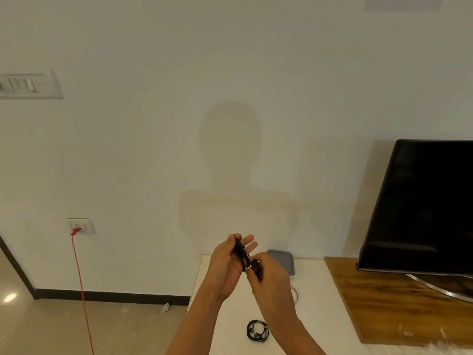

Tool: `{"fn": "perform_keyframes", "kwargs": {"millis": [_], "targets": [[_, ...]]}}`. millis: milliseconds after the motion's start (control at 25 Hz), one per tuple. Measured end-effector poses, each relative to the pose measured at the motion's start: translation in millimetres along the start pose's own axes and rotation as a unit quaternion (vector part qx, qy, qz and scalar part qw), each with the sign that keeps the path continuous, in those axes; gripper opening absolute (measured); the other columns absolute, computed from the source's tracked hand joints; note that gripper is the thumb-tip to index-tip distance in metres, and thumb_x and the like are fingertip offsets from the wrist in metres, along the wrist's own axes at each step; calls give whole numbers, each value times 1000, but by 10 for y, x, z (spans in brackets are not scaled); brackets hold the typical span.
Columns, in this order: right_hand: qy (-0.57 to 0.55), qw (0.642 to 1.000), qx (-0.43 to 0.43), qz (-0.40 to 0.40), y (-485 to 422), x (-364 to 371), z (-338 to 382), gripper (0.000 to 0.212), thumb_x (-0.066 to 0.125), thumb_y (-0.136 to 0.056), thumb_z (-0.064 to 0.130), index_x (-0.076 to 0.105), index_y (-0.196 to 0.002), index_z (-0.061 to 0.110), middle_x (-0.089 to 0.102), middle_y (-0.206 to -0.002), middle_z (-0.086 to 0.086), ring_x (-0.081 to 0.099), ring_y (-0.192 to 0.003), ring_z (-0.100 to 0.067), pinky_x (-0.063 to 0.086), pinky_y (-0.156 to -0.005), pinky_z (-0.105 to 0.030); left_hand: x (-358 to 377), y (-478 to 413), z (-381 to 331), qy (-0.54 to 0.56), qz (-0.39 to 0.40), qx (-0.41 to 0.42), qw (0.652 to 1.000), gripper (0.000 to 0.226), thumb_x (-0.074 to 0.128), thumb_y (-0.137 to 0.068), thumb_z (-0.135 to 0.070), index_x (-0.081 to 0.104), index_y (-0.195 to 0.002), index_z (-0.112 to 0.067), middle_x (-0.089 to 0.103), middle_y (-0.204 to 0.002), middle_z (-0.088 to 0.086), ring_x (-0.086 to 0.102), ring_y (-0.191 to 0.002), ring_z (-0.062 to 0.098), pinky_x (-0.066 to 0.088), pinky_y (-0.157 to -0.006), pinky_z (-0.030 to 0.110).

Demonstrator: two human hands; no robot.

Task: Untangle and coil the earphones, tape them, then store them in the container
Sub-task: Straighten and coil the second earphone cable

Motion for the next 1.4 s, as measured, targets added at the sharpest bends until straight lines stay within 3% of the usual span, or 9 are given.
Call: {"fn": "perform_keyframes", "kwargs": {"millis": [200, 440, 560, 640, 760, 880, 1080, 1240, 1400], "targets": [[-23, 996, -79, 34, -114, -101, -15, 20, 67, -85, 12, 68, -104, 20, 64, -85, 7, 59, -72, -7, 50, -67, -17, -7, 74, -56, 9, 23, -27, 999, 24, 32, -102, -18, 52, -97, -7, 66, -118, 22, 60, -115, 40, 54, -85, 45], [-177, 974, 77, 116, -249, -229, 61, 24, 67, -79, 5, 65, -85, 28, 67, -81, 1, 66, -66, -17, 57, -61, -24, 17, 94, -4, -68, 19, 4, 998, 27, 29, -104, -20, 51, -104, -5, 72, -103, 19, 68, -101, 30, 55, -85, 39], [-172, 973, 103, 110, -218, -237, 30, 14, 66, -77, 5, 62, -83, 18, 70, -79, -4, 69, -65, -20, 60, -66, -36, 16, 66, 17, -45, -11, 39, 998, 27, 31, -104, -20, 53, -102, -5, 65, -81, 10, 69, -99, 28, 57, -80, 36], [-156, 977, 96, 110, -166, -242, 20, 14, 66, -77, 6, 62, -82, 18, 71, -74, -2, 68, -63, -18, 60, -66, -35, 15, 37, 22, -47, -29, 55, 997, 29, 32, -104, -22, 55, -104, -5, 59, -78, 10, 70, -98, 28, 58, -78, 36], [-115, 985, 72, 107, -100, -255, 29, 19, 67, -75, 7, 61, -75, 26, 68, -67, -5, 64, -60, -21, 58, -62, -35, 13, 15, 3, -43, -20, 67, 997, 34, 32, -103, -26, 56, -109, -2, 61, -83, 12, 67, -104, 34, 58, -81, 45], [-80, 988, 64, 115, -69, -242, 1, 25, 66, -76, 9, 58, -72, 32, 64, -66, -3, 58, -58, -15, 56, -62, -32, -7, 17, -22, -69, -20, 74, 995, 33, 34, -102, -26, 59, -111, -6, 71, -102, 8, 65, -107, 31, 60, -68, 38], [-80, 985, 78, 130, -48, -242, -36, 13, 65, -76, 9, 63, -77, 22, 65, -69, 0, 57, -59, -11, 57, -63, -36, -83, 16, 31, -124, 0, 61, 990, 26, 44, -99, -19, 62, -117, -15, 64, -125, 3, 57, -115, 28, 55, -80, 37], [-67, 989, 31, 129, -109, -306, 37, 16, 62, -78, 7, 64, -82, 23, 63, -68, 2, 50, -53, -6, 45, -53, -19, -128, 39, 58, -173, 46, 50, 983, 29, 46, -98, -17, 60, -123, -16, 62, -121, -1, 55, -114, 22, 54, -85, 29], [-72, 988, -25, 131, -259, -379, 111, 11, 64, -81, 11, 66, -82, 22, 64, -68, 6, 54, -54, -10, 49, -56, -22, -129, 71, 26, -240, 114, 26, 964, 31, 39, -102, -23, 57, -127, -21, 68, -117, 11, 64, -112, 23, 52, -90, 29]]}}
Point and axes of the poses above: each hand's wrist, its own y-axis away from the middle knuckle, its own x-axis out of the palm, z = x × y, the point moved 1 cm from there along -y, towards the middle knuckle
